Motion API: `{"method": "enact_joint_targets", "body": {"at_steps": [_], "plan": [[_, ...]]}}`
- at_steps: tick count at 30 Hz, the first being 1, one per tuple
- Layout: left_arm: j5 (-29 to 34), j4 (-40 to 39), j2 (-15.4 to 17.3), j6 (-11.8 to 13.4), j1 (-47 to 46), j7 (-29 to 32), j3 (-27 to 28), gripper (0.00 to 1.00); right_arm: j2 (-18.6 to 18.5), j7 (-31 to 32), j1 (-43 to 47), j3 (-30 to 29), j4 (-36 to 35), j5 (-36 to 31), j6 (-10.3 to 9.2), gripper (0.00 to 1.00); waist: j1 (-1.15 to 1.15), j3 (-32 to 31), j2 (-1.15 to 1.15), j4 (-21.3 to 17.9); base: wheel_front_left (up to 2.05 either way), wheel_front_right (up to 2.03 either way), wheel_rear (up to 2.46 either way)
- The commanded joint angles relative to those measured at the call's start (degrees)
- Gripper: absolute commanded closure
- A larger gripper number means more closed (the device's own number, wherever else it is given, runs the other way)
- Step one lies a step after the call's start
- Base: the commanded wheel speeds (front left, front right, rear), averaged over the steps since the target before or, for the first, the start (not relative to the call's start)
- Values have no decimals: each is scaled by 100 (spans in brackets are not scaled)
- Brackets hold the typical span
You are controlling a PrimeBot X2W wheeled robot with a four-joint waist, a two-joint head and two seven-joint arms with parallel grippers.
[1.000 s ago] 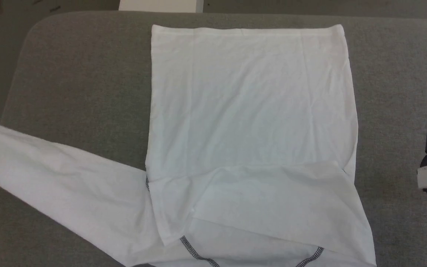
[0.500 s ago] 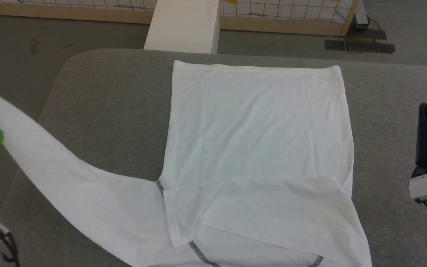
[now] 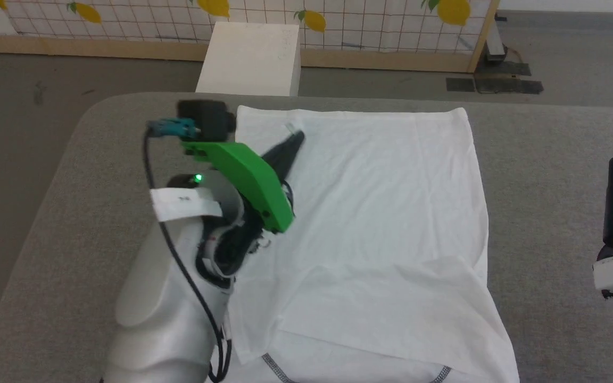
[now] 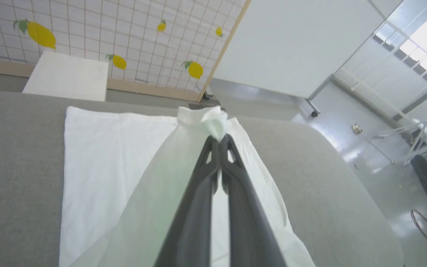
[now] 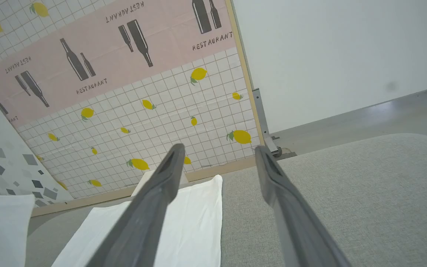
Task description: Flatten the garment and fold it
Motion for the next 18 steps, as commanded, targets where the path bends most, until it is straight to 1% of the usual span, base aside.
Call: {"method": "enact_joint_targets", "body": {"at_steps": [1,6,10,12,17,18], "plan": [[-117,163,-19,-57,-76,-52,-246,100,1,23,-1,23,25,43,-8,0,1,99,-1,-252,0,0,0],[-552,640,-36,-121,-138,-229,-1692,100,1,-5,-78,27,89,59,-8,0,1,248,-1,-701,0,0,0],[-832,847,-37,-140,-81,-271,-2609,100,1,-60,-45,-76,119,93,-8,0,1,384,-1,-913,0,0,0],[-937,929,-38,-145,-66,-289,-2974,100,1,-92,-27,-115,136,127,-8,0,1,454,-1,-984,0,0,0],[-1412,1068,-38,-145,20,-435,-3632,100,1,-189,-66,-151,245,221,-8,0,1,550,-1,-1065,0,0,0],[-1471,1119,-38,-154,25,-389,-3772,100,1,-209,-79,-157,268,234,-8,0,1,561,-1,-1065,0,0,0]]}}
